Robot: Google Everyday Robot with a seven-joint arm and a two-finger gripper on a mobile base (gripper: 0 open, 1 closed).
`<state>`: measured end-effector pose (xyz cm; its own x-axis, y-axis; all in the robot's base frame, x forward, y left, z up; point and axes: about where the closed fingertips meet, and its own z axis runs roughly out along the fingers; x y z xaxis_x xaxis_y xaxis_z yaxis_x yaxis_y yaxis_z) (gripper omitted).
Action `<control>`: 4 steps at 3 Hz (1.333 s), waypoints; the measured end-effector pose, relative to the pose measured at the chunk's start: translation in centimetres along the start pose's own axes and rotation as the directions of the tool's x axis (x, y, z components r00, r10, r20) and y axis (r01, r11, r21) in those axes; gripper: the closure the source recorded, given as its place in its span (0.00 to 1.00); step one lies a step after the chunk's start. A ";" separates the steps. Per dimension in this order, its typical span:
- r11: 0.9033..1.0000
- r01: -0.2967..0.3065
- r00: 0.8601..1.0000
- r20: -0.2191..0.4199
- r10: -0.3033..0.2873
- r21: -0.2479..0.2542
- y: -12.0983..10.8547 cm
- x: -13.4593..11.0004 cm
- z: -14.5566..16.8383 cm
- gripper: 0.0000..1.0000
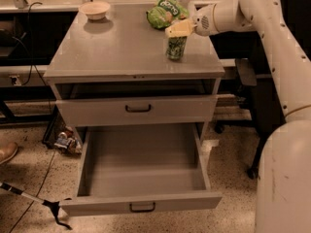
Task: Pick green can from middle drawer and place on counter
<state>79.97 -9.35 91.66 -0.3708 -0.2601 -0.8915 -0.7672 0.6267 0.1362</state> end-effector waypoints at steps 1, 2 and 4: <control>1.000 0.010 0.999 -0.040 -0.011 -0.017 0.2 0.2 0.9 0.85; 0.999 0.015 0.998 -0.067 -0.017 -0.031 0.2 0.4 1.5 0.60; 0.998 0.018 0.997 -0.080 -0.023 -0.054 0.2 0.9 1.8 0.07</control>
Offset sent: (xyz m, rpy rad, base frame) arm 0.0106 0.0053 -0.0058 -0.0701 0.0497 0.0528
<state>80.42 -8.14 90.13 -0.3940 -0.3321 -0.8570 -0.8009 0.5815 0.1428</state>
